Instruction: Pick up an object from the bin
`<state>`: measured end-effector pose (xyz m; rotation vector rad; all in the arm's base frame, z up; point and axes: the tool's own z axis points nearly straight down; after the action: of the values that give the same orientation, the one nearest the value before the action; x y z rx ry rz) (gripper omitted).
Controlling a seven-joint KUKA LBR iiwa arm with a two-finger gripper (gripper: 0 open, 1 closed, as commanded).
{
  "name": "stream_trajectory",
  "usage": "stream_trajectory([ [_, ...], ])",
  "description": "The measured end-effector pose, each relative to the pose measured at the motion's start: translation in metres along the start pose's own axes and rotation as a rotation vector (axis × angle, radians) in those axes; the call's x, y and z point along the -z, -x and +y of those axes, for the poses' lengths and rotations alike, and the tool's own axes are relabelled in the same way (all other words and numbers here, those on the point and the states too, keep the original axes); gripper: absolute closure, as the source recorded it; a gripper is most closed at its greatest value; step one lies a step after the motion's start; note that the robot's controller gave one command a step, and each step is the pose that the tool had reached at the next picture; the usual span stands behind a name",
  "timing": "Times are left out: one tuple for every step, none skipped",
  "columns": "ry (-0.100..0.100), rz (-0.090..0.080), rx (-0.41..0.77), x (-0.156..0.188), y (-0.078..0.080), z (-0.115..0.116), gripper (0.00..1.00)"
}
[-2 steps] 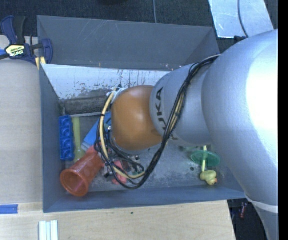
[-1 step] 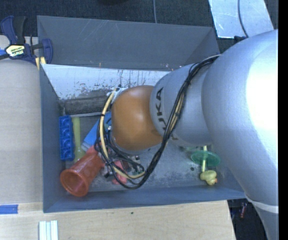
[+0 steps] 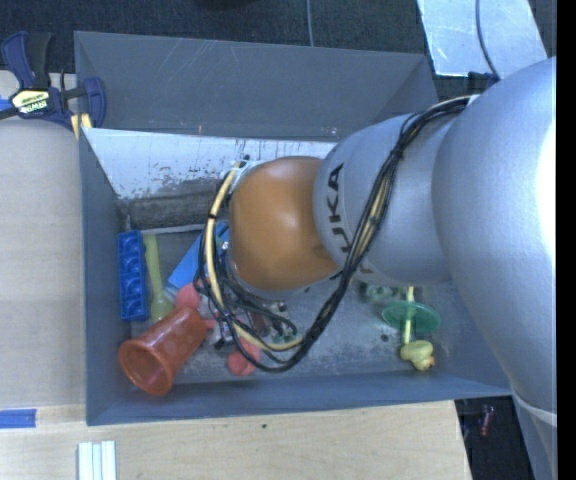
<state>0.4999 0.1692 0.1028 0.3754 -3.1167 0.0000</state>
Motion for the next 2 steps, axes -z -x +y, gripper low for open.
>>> stream_trajectory([
  [0.000, -0.005, 0.000, 0.028, 0.001, 0.000, 1.00],
  [0.000, -0.008, -0.001, 0.049, 0.002, 0.000, 1.00],
])
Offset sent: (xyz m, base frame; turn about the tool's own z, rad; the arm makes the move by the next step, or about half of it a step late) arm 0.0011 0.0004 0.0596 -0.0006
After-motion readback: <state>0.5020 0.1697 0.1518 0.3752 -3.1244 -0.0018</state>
